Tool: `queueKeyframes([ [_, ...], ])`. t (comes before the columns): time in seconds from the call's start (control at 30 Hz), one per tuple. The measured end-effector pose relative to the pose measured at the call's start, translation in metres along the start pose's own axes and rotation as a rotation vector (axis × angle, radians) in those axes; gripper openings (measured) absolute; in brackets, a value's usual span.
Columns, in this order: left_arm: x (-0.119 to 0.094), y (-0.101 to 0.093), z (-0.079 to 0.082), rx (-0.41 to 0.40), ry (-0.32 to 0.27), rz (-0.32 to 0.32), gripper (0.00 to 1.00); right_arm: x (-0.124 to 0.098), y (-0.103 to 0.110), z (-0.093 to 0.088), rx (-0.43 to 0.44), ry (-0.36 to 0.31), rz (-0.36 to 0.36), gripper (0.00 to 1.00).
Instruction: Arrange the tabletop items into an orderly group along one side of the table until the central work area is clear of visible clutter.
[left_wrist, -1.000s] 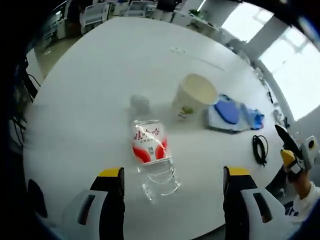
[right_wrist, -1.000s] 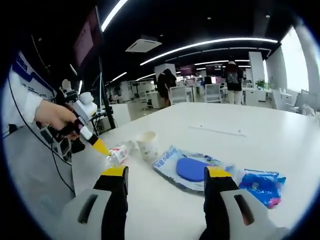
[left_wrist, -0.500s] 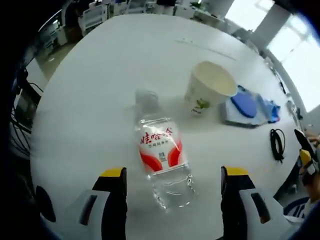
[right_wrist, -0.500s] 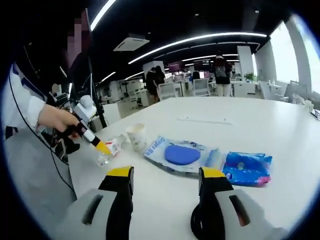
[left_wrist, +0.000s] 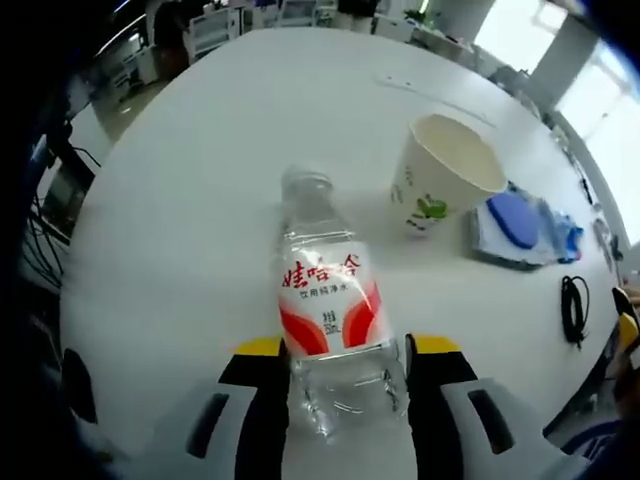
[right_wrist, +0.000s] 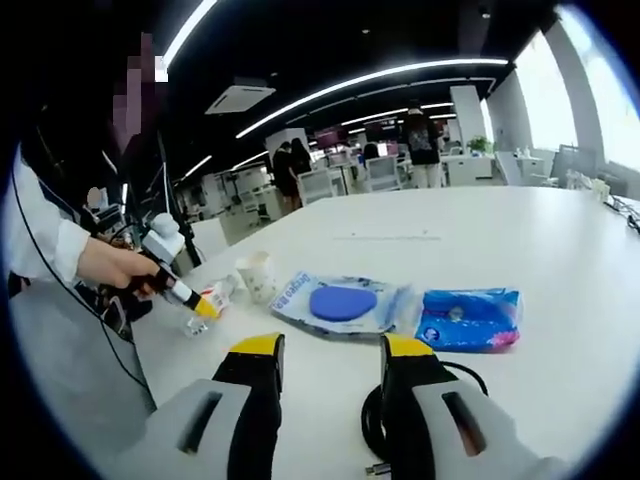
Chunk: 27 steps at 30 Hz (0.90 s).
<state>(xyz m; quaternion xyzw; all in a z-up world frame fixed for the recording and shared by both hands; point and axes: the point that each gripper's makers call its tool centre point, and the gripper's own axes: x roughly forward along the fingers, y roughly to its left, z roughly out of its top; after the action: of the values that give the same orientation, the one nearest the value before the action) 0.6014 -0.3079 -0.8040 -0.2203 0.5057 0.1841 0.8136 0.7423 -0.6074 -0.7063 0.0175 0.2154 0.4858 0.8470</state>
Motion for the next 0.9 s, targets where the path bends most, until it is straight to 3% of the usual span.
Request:
queueKeyframes([
  [0.13,0.000,0.000,0.000,0.019,0.011,-0.015,0.39,0.001,0.000,-0.006,0.009,0.024,0.000,0.25],
  [0.53,-0.021,0.000,-0.006,-0.105,-0.020,-0.095,0.33,0.010,0.013,0.007,0.082,-0.014,0.051,0.25],
  [0.6,-0.024,0.003,-0.003,-0.123,-0.031,-0.104,0.33,0.016,0.024,0.012,0.149,-0.027,0.094,0.27],
  [0.7,-0.032,0.002,0.001,-0.180,-0.051,-0.140,0.33,0.023,0.042,0.009,0.262,0.011,0.165,0.32],
  [0.83,-0.049,0.003,0.005,-0.173,-0.079,-0.139,0.33,0.034,0.070,0.010,0.360,0.039,0.261,0.39],
  [0.9,-0.058,0.003,0.008,-0.176,-0.102,-0.145,0.33,0.040,0.078,0.010,0.365,0.049,0.284,0.42],
])
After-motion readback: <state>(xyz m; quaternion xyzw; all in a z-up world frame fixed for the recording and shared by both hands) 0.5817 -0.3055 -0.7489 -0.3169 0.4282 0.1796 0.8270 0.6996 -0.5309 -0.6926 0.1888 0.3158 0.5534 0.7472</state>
